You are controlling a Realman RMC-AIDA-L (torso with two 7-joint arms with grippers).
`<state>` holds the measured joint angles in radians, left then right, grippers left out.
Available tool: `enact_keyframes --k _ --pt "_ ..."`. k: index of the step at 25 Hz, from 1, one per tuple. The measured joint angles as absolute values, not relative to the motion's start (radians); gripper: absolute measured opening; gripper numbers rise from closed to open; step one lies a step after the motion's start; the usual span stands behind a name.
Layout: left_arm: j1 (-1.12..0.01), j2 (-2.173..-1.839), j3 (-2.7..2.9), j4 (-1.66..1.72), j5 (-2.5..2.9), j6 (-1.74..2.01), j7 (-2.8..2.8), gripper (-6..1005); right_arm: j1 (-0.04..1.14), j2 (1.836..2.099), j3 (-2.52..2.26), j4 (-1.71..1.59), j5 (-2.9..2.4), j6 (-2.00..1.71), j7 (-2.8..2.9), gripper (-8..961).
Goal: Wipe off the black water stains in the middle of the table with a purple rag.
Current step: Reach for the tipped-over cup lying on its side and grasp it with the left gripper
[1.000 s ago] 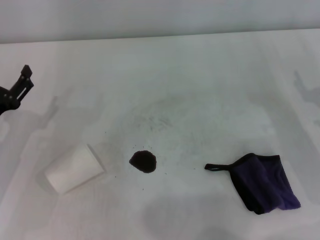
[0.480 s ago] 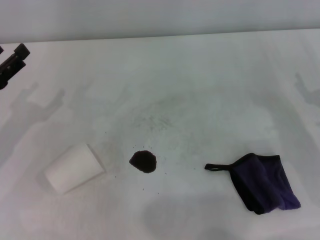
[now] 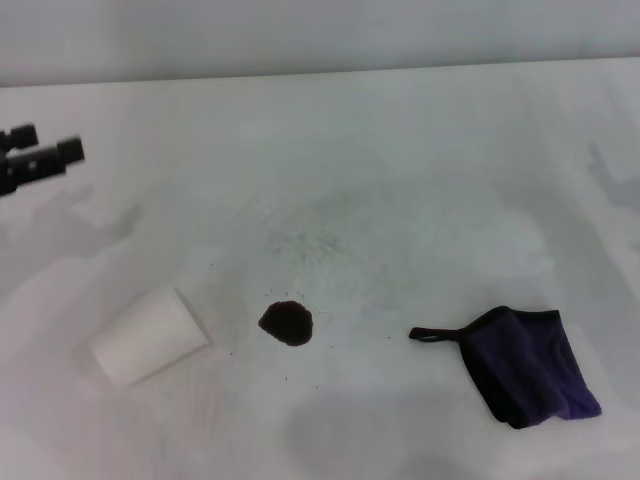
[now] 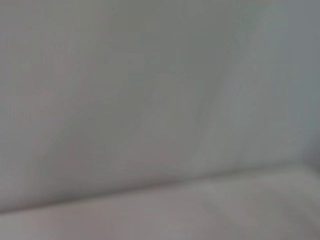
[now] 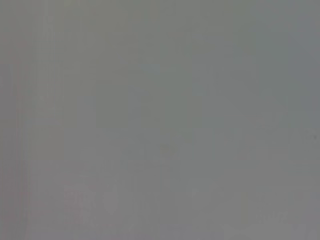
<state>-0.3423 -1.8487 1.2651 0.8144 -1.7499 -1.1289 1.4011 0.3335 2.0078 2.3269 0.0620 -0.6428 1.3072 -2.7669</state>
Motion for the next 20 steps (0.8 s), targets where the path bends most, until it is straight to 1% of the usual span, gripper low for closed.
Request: enact_keyframes --k 3,5,8,11,12,13,15,20 --pt "-0.359 -1.868 1.15 0.931 -1.477 -1.231 1.294 875 0.337 2.007 2.327 0.063 -0.643 1.303 -2.769 873" --pt "-0.404 -1.877 1.051 0.994 -1.3 -1.375 1.236 875 0.338 2.007 2.327 0.065 -0.643 1.297 -2.769 873" --pt "-0.475 -1.876 0.977 1.021 -1.135 -1.536 1.153 876 0.339 2.006 2.326 0.07 -0.643 1.291 -2.769 873" --pt "-0.508 -1.875 0.964 1.035 -1.046 -1.585 1.098 876 0.339 2.006 2.326 0.071 -0.643 1.29 -2.769 873" --pt "-0.556 -1.891 0.968 1.056 -0.911 -1.64 1.034 876 0.339 2.006 2.326 0.071 -0.643 1.289 -2.769 873" --pt "-0.558 -1.893 0.968 1.057 -0.906 -1.642 1.032 875 0.339 2.007 2.325 0.071 -0.643 1.289 -2.769 873" --pt "-0.587 -1.918 0.971 1.074 -0.815 -1.684 1.006 875 0.339 2.007 2.326 0.071 -0.643 1.289 -2.769 873" --pt "-0.621 -2.007 0.978 1.158 -0.622 -1.722 0.989 876 0.338 2.008 2.325 0.065 -0.643 1.288 -2.769 873"
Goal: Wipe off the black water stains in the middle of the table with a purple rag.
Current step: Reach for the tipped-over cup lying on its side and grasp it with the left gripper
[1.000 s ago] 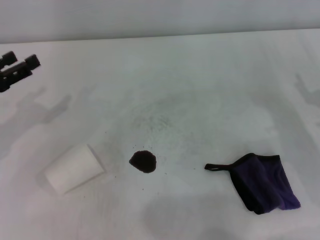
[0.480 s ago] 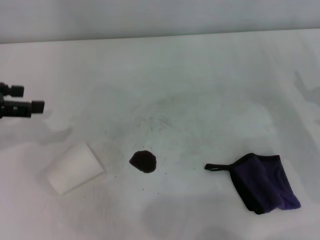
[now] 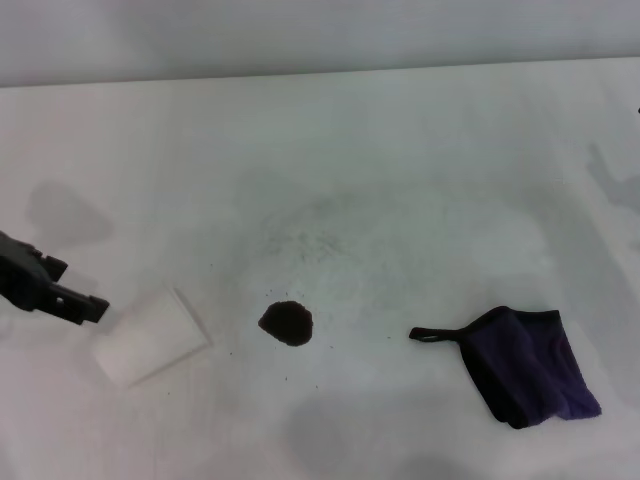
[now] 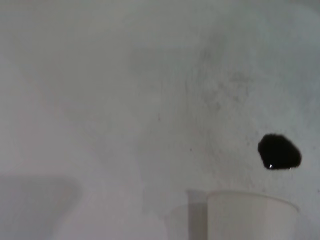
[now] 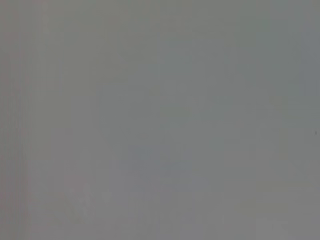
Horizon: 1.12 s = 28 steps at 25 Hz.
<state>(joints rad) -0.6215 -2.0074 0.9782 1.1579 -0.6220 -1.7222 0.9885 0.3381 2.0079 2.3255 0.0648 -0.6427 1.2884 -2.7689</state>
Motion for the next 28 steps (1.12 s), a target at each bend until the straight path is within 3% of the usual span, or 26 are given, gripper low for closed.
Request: enact_keyframes --k 6,28 --pt "-0.624 -2.059 1.065 1.195 -0.548 -1.712 0.997 876 0.334 2.01 2.325 0.062 -0.643 1.288 -2.764 873" --pt "-0.542 -2.074 1.408 1.197 -0.58 -1.426 1.045 874 0.336 2.011 2.326 0.038 -0.643 1.296 -2.753 872"
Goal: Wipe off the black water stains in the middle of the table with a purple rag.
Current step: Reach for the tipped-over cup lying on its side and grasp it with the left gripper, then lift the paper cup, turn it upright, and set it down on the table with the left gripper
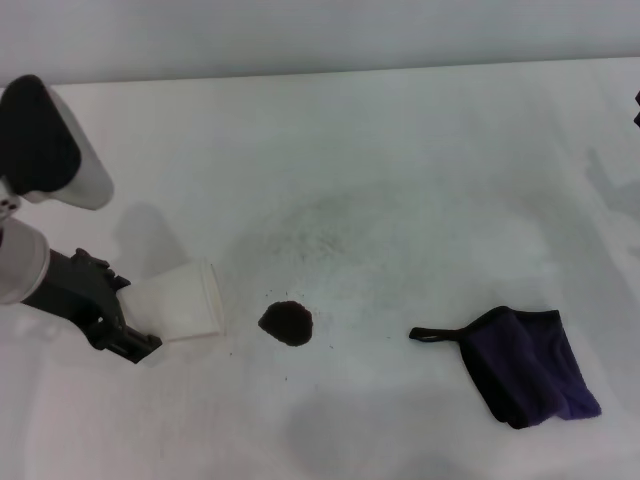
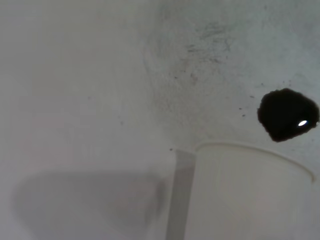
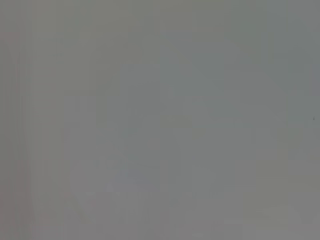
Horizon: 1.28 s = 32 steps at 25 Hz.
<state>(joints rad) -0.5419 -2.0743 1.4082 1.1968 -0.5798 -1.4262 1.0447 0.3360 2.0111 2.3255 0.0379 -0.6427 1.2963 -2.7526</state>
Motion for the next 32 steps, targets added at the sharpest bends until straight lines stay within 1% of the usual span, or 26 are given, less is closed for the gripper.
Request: enact_keyframes --k 4,14,32 --pt "-0.544 -2.075 1.423 1.2 -0.566 -1.403 1.067 876 0.336 2.011 2.326 0.033 -0.643 1.296 -2.741 872" --pt "-0.548 -2.075 1.461 1.251 -0.549 -1.371 1.101 816 0.339 2.013 2.326 0.025 -0.642 1.297 -2.734 871" --pt "-0.541 -2.078 1.499 1.233 -0.582 -1.257 1.107 712 0.339 2.013 2.327 0.032 -0.636 1.292 -2.734 871"
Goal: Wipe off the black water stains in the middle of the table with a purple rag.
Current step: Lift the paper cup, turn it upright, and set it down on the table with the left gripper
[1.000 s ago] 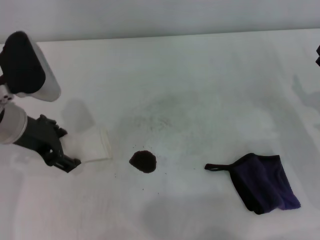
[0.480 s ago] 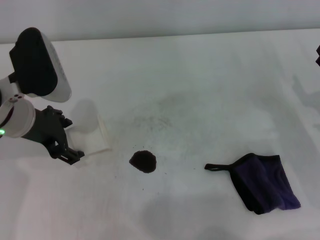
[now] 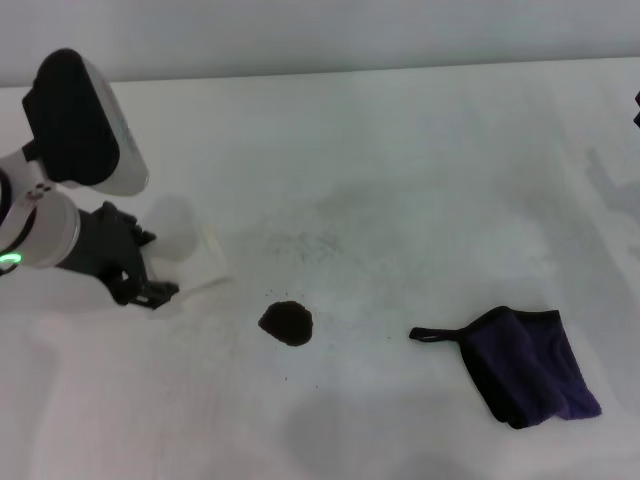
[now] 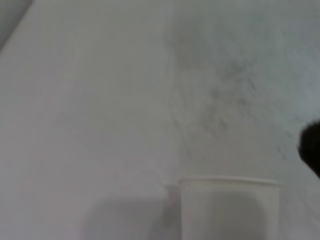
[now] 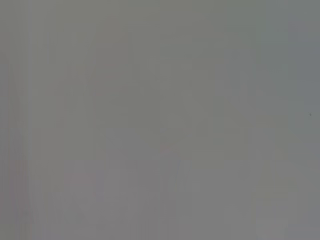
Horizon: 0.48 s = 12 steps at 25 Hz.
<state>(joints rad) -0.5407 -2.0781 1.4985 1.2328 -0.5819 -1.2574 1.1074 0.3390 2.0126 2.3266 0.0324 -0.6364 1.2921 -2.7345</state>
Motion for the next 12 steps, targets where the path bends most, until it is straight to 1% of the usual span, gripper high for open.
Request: enact_keyframes --k 7,12 --pt "-0.494 -2.077 1.491 1.262 -0.707 -1.076 1.112 674 0.339 2.011 2.325 0.035 -0.642 1.296 -2.739 871" --pt "-0.481 -2.077 1.502 1.179 -0.926 -0.911 1.149 638 0.34 2.011 2.326 0.042 -0.638 1.298 -2.74 871"
